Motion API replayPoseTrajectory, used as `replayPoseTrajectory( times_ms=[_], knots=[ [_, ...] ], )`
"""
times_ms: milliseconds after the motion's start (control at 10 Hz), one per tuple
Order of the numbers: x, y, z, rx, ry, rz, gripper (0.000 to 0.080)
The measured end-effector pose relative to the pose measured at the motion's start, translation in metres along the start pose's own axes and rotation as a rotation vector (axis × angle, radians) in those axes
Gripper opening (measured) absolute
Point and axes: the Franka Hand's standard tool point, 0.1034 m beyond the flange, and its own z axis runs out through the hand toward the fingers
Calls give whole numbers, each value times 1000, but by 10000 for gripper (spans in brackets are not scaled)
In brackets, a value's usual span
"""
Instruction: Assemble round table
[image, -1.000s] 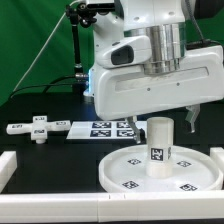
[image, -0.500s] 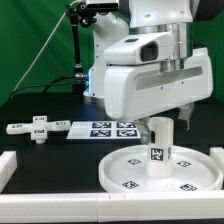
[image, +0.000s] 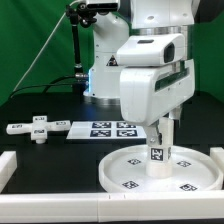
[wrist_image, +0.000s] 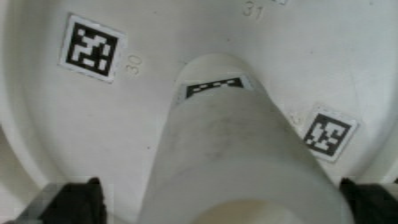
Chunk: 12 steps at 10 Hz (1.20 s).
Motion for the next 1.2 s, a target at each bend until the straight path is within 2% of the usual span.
replayPoseTrajectory(
  times_ms=[500,900,1200],
  knots=[
    [4,-2,0,-24,-44,-402,649],
    [-2,1,2,-22,-70,-670,649],
    [-4,1,2,-21,-77,-703,622]
  ],
)
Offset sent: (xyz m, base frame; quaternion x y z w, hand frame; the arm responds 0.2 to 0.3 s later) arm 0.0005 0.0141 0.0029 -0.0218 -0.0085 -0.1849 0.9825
